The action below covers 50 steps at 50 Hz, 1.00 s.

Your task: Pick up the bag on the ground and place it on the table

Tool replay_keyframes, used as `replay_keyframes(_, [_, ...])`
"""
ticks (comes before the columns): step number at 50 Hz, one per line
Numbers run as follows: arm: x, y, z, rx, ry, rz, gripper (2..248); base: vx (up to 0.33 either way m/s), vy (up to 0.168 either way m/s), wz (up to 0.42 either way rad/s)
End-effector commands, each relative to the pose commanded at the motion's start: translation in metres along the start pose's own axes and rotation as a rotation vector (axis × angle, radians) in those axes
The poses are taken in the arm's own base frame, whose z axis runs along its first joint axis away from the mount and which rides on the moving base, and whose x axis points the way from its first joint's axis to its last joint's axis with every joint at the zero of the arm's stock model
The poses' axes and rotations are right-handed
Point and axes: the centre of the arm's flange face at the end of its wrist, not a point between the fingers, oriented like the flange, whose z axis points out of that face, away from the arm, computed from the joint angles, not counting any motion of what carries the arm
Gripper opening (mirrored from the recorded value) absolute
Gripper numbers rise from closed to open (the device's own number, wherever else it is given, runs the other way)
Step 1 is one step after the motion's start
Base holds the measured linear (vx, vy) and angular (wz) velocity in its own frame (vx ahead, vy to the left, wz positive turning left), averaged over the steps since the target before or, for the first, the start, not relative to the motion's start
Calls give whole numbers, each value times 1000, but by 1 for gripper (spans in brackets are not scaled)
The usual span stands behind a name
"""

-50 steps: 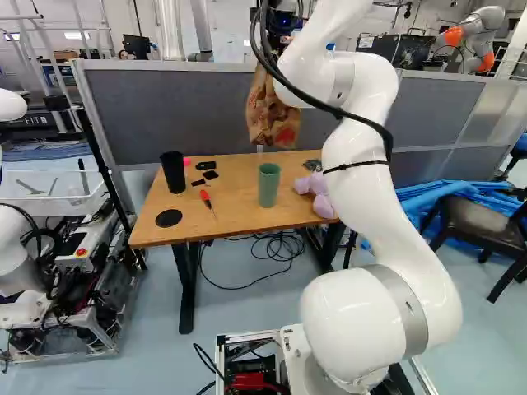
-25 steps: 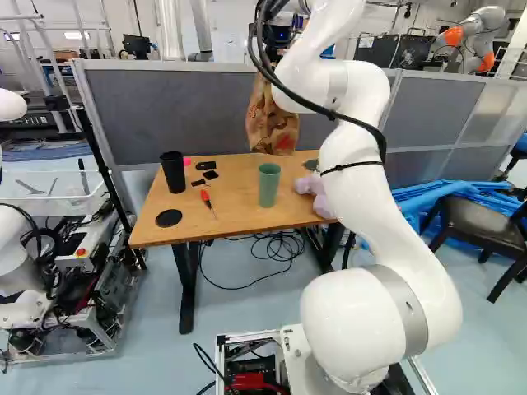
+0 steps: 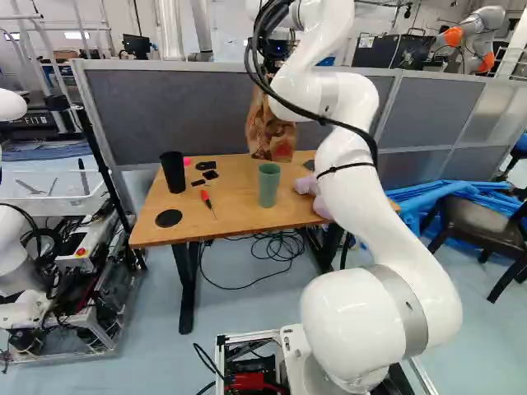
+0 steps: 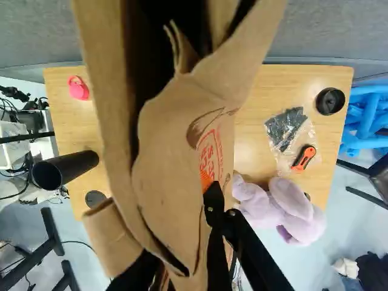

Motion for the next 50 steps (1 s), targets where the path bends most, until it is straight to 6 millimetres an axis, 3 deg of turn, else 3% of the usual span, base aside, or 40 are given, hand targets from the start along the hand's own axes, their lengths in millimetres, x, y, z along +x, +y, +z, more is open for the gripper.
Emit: replay_keyframes(50, [32, 2, 83, 0, -57, 3, 21, 0, 0, 0])
